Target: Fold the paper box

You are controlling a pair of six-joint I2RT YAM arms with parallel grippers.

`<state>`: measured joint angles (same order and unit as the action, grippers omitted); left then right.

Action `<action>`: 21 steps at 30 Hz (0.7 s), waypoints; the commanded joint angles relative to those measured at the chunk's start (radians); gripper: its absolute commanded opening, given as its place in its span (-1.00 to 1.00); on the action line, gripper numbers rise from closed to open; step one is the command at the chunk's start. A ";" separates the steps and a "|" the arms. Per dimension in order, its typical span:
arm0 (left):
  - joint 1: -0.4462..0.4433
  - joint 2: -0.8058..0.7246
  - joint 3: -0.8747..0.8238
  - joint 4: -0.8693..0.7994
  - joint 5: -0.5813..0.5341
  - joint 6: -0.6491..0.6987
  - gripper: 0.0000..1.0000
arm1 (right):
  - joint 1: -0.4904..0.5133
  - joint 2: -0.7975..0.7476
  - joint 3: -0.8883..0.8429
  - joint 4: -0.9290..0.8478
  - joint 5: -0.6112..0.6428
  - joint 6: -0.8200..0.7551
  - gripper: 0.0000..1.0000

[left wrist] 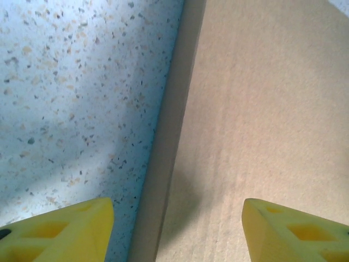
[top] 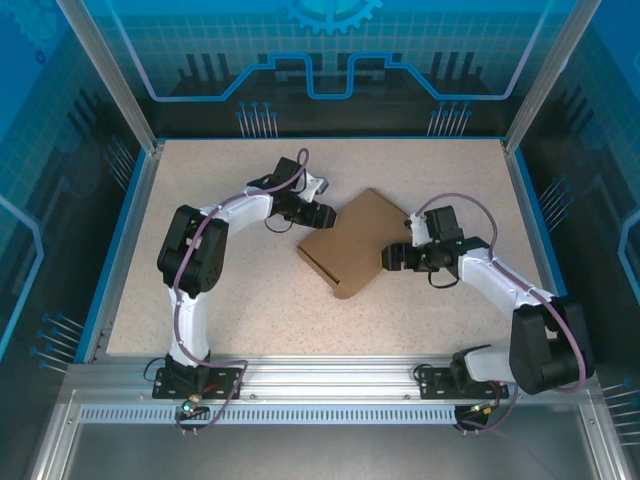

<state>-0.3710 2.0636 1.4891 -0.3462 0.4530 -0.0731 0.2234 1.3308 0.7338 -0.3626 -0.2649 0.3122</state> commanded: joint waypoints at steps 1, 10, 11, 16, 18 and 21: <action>0.003 0.032 0.031 -0.048 0.036 0.010 0.24 | -0.010 0.049 -0.021 0.175 -0.126 0.104 0.68; 0.003 0.029 -0.012 -0.045 0.048 0.000 0.08 | -0.010 0.178 -0.039 0.357 -0.203 0.193 0.71; 0.003 0.030 -0.016 -0.040 0.050 -0.004 0.06 | -0.010 0.184 -0.041 0.366 -0.204 0.199 0.70; 0.002 0.039 -0.034 -0.026 0.065 -0.025 -0.06 | -0.010 0.198 -0.062 0.419 -0.205 0.224 0.69; -0.003 0.039 -0.052 -0.013 0.078 -0.035 -0.11 | -0.009 0.205 -0.069 0.452 -0.219 0.239 0.69; -0.012 0.037 -0.078 0.003 0.082 -0.044 -0.15 | -0.005 0.212 -0.070 0.488 -0.223 0.253 0.69</action>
<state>-0.3710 2.0789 1.4517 -0.3386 0.5034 -0.1005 0.2214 1.5299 0.6743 0.0490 -0.4538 0.5362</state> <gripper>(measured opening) 0.430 0.844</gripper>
